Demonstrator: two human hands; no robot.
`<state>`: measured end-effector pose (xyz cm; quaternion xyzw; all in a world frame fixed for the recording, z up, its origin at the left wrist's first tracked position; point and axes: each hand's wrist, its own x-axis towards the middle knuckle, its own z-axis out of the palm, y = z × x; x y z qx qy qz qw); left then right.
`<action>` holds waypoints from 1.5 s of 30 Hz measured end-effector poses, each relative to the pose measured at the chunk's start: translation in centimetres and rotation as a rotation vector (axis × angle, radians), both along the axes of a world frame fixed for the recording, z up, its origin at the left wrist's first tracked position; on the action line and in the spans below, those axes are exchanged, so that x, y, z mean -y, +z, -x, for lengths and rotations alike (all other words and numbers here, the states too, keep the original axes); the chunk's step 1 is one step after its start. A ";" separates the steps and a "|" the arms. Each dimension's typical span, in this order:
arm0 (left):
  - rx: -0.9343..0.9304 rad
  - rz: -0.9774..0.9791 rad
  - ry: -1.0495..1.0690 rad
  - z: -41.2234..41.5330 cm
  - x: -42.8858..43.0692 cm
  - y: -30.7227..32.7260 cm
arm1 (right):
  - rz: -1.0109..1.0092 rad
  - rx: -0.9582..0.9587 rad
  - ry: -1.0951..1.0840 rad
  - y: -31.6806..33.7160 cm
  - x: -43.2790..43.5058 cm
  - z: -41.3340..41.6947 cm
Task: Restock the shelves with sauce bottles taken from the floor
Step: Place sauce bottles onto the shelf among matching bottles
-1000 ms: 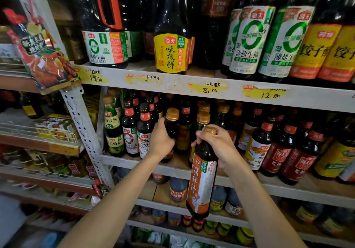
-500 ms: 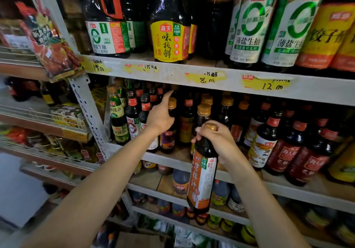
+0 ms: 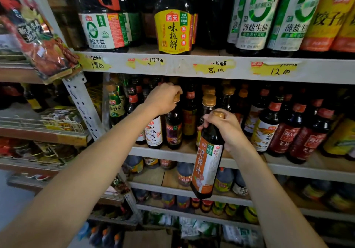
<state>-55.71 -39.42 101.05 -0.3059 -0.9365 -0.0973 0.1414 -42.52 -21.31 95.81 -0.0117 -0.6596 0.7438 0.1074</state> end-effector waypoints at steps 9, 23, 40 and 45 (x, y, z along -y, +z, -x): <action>0.002 -0.062 -0.026 0.2 1.0 -1.3 | 0.011 0.021 -0.063 -1.1 1.3 -0.7; -0.144 0.147 0.078 1.2 -0.8 -0.6 | 0.017 0.012 -0.085 -1.5 2.1 0.1; -0.185 0.237 0.087 1.8 -0.8 0.3 | 0.027 0.016 -0.017 -1.5 2.3 1.0; -0.355 0.195 -0.004 0.6 0.2 -0.8 | 0.039 -0.005 0.045 -0.9 2.6 0.9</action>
